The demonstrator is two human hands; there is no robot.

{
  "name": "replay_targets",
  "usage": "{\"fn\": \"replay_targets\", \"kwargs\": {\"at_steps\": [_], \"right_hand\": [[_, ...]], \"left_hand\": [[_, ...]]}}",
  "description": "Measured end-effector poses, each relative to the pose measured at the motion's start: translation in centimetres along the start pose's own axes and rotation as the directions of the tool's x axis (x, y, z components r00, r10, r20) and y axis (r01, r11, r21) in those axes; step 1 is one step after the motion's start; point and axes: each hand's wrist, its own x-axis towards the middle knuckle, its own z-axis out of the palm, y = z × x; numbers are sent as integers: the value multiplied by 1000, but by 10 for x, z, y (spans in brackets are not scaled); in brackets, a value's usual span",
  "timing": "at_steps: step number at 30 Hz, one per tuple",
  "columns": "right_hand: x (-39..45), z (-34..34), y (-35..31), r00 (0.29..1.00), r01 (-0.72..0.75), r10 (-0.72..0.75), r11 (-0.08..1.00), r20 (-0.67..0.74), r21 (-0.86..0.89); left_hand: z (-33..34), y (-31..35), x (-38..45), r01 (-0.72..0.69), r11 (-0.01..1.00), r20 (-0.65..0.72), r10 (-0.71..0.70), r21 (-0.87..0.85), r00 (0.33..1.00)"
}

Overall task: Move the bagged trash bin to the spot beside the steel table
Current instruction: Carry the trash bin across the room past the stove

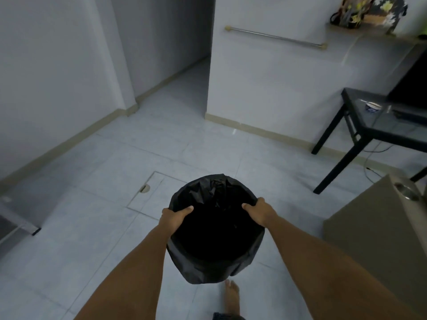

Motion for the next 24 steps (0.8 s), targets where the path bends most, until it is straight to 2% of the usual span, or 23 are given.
{"fn": "replay_targets", "kwargs": {"at_steps": [8,13,24], "right_hand": [[118,-30,-83,980,175,-157,972,124,-154],[178,-30,-148,930,336,-284,914,234,-229],[229,56,-279,766,598,-407,735,498,-320]], "left_hand": [[8,44,59,41,970,-189,-88,-240,978],[5,58,80,22,923,-305,-150,-385,941],[-62,44,104,-17,807,-501,-349,-590,792]]}}
